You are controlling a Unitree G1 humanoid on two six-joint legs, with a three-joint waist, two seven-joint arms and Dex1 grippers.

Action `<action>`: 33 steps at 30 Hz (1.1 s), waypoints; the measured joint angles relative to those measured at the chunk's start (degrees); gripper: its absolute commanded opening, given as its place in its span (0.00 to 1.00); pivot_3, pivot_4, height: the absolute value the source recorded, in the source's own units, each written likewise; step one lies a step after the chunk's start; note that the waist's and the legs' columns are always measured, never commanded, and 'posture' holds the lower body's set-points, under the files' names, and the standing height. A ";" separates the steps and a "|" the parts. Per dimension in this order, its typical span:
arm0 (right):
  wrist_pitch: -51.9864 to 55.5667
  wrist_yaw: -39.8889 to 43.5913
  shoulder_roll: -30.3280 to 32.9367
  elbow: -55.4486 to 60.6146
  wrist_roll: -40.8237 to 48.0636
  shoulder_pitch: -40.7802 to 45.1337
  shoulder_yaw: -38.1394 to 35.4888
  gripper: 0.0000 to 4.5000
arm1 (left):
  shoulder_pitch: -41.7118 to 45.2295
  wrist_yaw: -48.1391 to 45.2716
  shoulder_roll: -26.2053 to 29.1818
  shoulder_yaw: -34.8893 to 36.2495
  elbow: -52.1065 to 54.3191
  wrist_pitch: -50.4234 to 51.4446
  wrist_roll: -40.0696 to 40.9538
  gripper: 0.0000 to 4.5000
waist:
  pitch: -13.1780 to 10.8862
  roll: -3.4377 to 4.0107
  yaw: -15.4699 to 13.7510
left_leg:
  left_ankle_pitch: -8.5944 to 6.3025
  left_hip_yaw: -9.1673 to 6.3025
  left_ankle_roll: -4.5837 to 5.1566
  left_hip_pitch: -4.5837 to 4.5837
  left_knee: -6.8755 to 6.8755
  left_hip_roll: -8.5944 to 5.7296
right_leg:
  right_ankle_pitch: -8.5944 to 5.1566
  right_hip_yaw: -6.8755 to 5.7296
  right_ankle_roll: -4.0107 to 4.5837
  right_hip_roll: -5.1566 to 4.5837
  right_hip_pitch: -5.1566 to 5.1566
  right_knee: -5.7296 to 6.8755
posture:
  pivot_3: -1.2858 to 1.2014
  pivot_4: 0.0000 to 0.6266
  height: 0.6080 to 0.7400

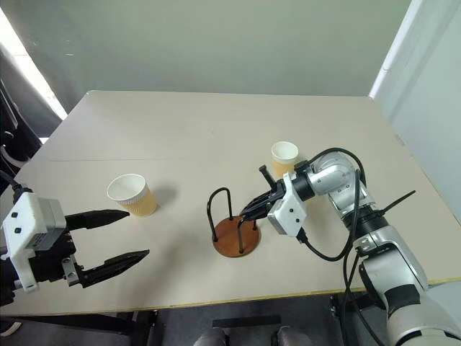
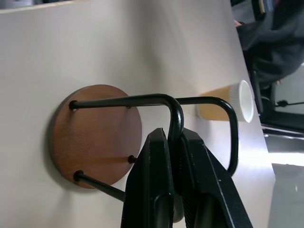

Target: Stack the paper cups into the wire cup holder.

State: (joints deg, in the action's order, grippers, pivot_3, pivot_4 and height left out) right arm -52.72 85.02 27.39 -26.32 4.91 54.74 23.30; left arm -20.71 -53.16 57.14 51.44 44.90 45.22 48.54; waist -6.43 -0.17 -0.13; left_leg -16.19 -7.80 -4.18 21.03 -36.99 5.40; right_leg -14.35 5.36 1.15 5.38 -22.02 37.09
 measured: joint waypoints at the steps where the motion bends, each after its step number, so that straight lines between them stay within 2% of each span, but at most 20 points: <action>1: -0.03 0.26 0.14 -0.22 0.04 0.18 0.18 0.18 | 0.14 0.00 0.01 -0.02 0.00 0.01 -0.02 1.00 | 0.00 0.00 0.00 | 0.00 0.00 0.00 0.00 0.00 0.01 | 0.00 0.00 0.00 0.01 0.00 0.00 | 0.52 0.24 1.00; 8: -1.00 0.53 0.53 -2.61 0.00 1.40 0.44 0.74 | 1.00 -0.07 0.37 -0.35 -0.18 0.22 -0.09 1.00 | 0.00 0.00 0.00 | -0.02 0.00 0.02 0.01 0.00 0.04 | 0.00 0.03 0.01 0.01 -0.04 0.01 | 0.52 0.24 1.00; 11: 3.90 2.78 3.38 -1.50 0.73 2.23 0.57 0.97 | 1.85 -0.26 0.77 -0.63 -0.39 0.22 -0.04 1.00 | -0.01 0.01 -0.16 | -0.04 0.00 0.00 0.03 -0.01 0.03 | -0.01 0.04 0.03 0.00 -0.03 -0.02 | 0.52 0.24 1.00; 16: 22.89 7.04 17.43 7.10 7.01 3.36 0.98 0.97 | 2.98 -0.75 1.44 -1.87 -2.07 0.00 -0.39 1.00 | -0.05 0.07 -0.59 | -0.08 0.31 -0.08 0.08 -0.03 -0.02 | -0.04 0.08 0.07 0.01 0.01 -0.08 | 0.52 0.24 1.00; 19: 30.70 7.24 24.84 11.45 10.51 4.01 2.14 0.97 | 3.96 -1.34 1.55 -3.72 -2.78 -0.58 -0.98 1.00 | -0.04 0.06 -0.37 | -0.11 0.50 -0.12 0.01 -0.02 -0.03 | -0.05 0.17 0.08 0.21 0.05 -0.09 | 0.52 0.24 1.00; 21: 33.28 7.23 27.52 10.26 9.84 4.00 2.23 0.97 | 5.26 -1.35 1.41 -5.07 -3.25 -1.27 -1.05 1.00 | -0.03 0.04 -0.33 | -0.13 0.53 -0.11 -0.06 -0.03 0.00 | -0.05 0.28 0.08 0.26 0.05 -0.05 | 0.52 0.24 1.00; 27: 32.47 3.34 21.03 -0.30 0.47 3.66 2.03 0.97 | 8.78 -1.68 1.01 -7.79 -4.32 -2.40 -0.02 1.00 | -0.02 -0.02 0.56 | -0.28 0.73 0.34 -0.51 -0.03 0.25 | 0.02 1.06 -0.05 0.40 -0.01 0.19 | 0.52 0.24 1.00; 33: 30.15 1.63 15.84 -5.64 -3.98 4.24 2.04 0.97 | 8.87 -1.89 1.02 -7.74 -4.66 -2.35 0.11 1.00 | -0.02 -0.01 0.53 | -0.35 0.77 0.45 -0.12 -0.04 0.25 | -0.02 1.13 -0.14 0.40 -0.42 0.17 | 0.52 0.24 1.00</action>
State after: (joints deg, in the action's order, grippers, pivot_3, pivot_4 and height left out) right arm -22.57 86.65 43.24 -31.96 0.93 58.99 25.34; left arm -11.85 -55.05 58.15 43.70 40.24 42.86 48.65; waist -6.45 -0.19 0.40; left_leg -16.54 -7.03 -3.73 20.91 -37.02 5.65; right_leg -14.38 6.50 1.01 5.78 -22.44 37.26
